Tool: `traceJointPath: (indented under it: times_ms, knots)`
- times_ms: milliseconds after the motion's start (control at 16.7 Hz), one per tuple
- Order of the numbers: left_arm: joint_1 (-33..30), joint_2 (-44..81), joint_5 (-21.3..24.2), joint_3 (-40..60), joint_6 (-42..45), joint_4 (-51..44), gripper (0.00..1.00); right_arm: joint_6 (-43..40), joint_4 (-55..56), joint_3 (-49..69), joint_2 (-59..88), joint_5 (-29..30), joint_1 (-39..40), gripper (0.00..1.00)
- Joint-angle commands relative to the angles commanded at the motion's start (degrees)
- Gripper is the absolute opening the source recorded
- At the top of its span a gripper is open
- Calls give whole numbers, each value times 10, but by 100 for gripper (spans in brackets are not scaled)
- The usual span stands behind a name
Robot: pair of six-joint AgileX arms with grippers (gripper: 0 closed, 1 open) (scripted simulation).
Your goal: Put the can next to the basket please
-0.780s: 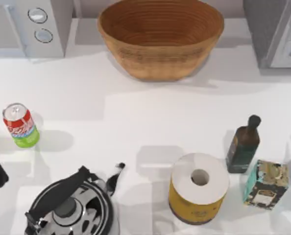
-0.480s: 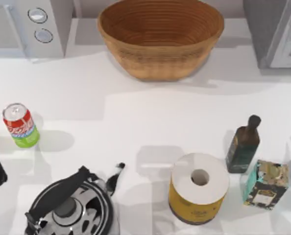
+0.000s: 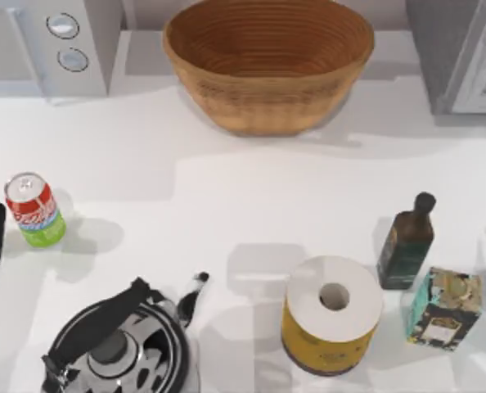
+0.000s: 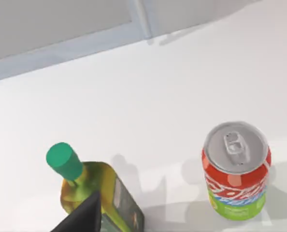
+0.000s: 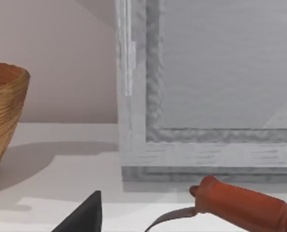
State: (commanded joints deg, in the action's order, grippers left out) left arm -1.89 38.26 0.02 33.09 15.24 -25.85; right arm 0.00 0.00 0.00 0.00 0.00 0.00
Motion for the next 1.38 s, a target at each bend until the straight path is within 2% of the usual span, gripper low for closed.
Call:
traceJointPath:
  times_ms: [420, 720, 960, 1380]
  knots:
    - [-18, 416, 0, 330, 149, -252, 100, 0, 0, 0, 0, 0, 0, 100]
    - [-28, 640, 0, 508, 228, -386, 100, 0, 0, 0, 0, 0, 0, 100]
    - [-32, 721, 0, 574, 259, -439, 100, 0, 0, 0, 0, 0, 0, 100]
    - [-31, 728, 0, 569, 262, -433, 100, 0, 0, 0, 0, 0, 0, 100]
